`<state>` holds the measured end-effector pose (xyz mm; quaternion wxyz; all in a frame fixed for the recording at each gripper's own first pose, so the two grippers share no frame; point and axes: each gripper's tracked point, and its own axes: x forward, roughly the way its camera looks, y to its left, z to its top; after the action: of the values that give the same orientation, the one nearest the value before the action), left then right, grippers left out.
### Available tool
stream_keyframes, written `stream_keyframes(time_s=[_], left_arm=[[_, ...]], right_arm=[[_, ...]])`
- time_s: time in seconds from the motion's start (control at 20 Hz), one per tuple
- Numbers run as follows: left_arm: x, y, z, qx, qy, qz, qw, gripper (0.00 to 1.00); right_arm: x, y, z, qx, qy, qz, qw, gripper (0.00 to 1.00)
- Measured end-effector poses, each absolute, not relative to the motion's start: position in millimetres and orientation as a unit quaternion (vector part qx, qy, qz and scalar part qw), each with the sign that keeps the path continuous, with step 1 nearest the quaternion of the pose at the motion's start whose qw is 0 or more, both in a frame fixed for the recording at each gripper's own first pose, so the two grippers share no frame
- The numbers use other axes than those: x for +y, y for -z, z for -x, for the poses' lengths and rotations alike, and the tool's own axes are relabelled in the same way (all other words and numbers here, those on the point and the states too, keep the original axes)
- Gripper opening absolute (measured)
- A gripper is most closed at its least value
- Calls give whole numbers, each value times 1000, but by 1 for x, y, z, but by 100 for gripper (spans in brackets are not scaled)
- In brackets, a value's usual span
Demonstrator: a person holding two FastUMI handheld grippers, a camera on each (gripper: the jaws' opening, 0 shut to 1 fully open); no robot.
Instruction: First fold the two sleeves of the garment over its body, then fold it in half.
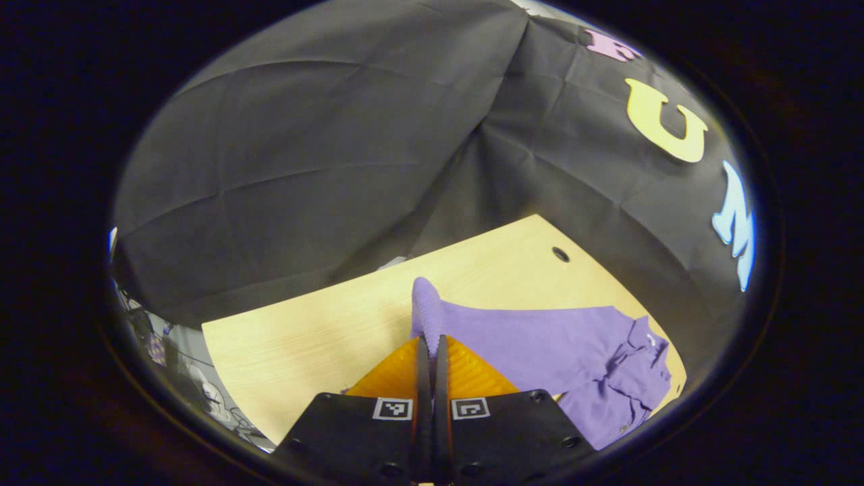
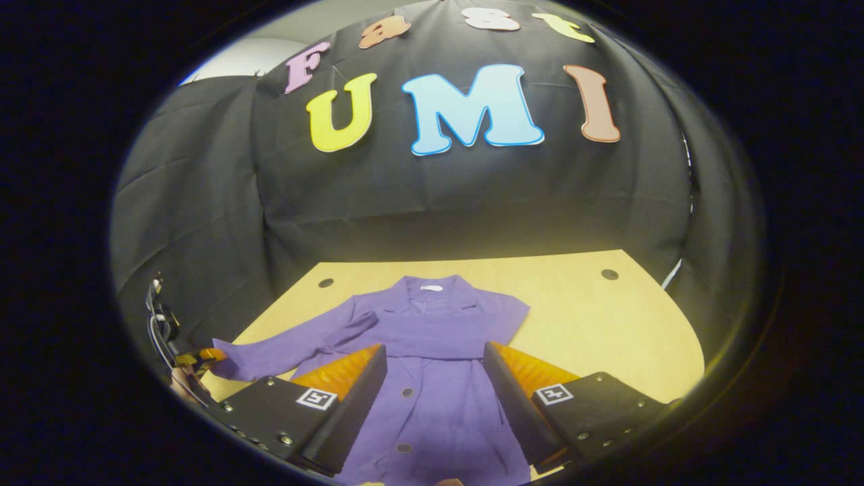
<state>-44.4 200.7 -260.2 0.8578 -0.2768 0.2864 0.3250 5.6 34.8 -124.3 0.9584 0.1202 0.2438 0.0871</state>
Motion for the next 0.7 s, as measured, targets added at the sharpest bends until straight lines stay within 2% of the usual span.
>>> stream_keyframes(time_s=[0.35, 0.7], left_arm=[[127, 200, -20, 265, -243, 281, 890, 7], [36, 175, -84, 271, -149, 262, 914, 7]], right_arm=[[8, 128, -5, 228, -76, -121, 963, 91], [-27, 130, 3, 213, -57, -95, 971, 91]])
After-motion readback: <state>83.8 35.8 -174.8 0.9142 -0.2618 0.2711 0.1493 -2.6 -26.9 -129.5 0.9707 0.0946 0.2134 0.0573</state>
